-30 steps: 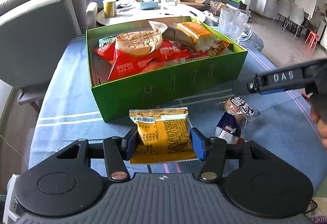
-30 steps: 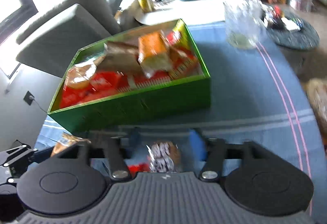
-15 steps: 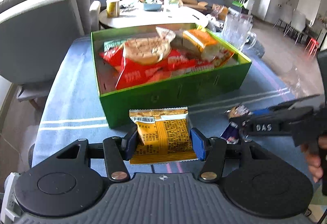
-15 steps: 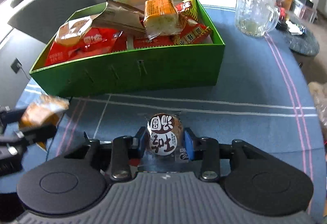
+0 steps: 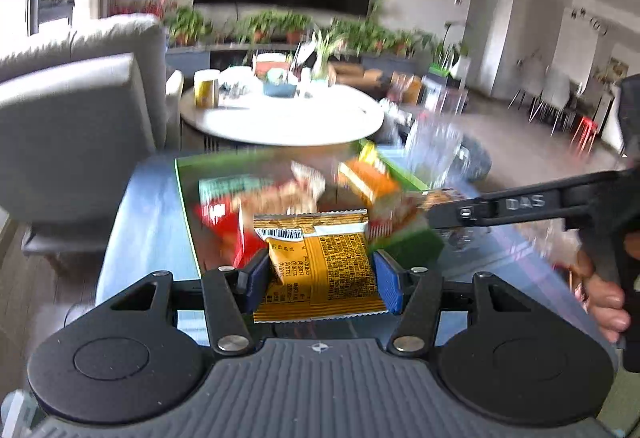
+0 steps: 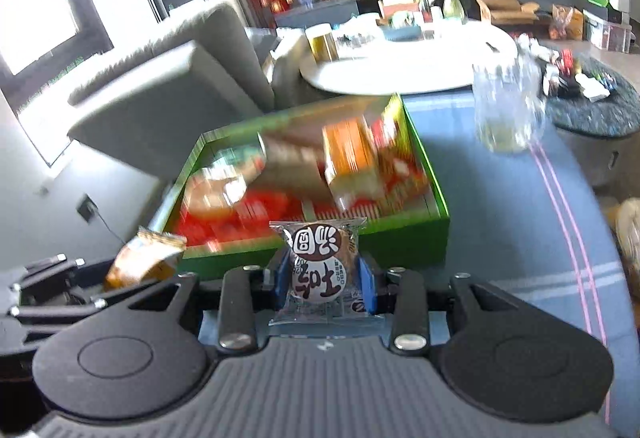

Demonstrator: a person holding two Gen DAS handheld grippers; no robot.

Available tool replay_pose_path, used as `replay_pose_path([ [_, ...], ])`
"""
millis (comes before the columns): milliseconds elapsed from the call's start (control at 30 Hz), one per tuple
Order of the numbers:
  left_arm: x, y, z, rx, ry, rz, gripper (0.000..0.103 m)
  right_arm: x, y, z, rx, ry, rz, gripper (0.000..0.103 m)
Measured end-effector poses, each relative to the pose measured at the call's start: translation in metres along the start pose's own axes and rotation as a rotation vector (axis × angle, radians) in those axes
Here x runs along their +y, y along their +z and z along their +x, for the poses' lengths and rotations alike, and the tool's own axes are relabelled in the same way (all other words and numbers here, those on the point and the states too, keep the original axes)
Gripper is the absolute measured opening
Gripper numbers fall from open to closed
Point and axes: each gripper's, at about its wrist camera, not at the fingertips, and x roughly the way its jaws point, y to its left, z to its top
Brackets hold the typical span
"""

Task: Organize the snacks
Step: 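Carry both snacks into the green box and open both grippers, then grasp the bread roll packet with the right gripper while the left approaches the red-white-blue packet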

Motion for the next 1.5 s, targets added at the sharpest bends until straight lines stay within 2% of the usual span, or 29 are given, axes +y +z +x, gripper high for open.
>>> replay_pose_path([
  [200,0.015,0.020,0.011,-0.031,0.071,-0.016,0.052,0.013,0.032,0.021,-0.027,-0.021,-0.004,0.079],
  [267,0.021,0.025,0.016,-0.028,0.070,-0.025,0.052,0.010,0.036,0.028,-0.031,-0.037,0.009,0.079],
  [600,0.033,0.054,0.055,-0.004,0.053,-0.043,0.052,-0.002,0.038,0.049,0.002,-0.051,0.080,0.079],
  [800,0.042,0.062,0.094,0.071,0.083,-0.045,0.053,-0.002,0.038,0.062,0.018,-0.030,0.080,0.080],
  [900,0.050,0.062,0.104,0.066,0.091,-0.073,0.057,-0.004,0.039,0.061,0.007,-0.033,0.083,0.080],
  [967,0.051,0.060,0.103,0.058,0.093,-0.096,0.065,-0.006,0.039,0.057,-0.017,-0.041,0.091,0.081],
  [1233,0.034,0.049,0.076,0.037,0.095,-0.055,0.069,-0.015,0.031,0.036,-0.021,-0.030,0.111,0.081],
  [1400,0.017,0.034,0.050,0.030,0.066,-0.045,0.071,-0.013,0.023,0.015,-0.019,-0.026,0.100,0.081],
  [1500,0.004,0.021,0.034,0.044,0.023,-0.028,0.072,-0.012,0.014,-0.005,-0.026,-0.033,0.072,0.081],
])
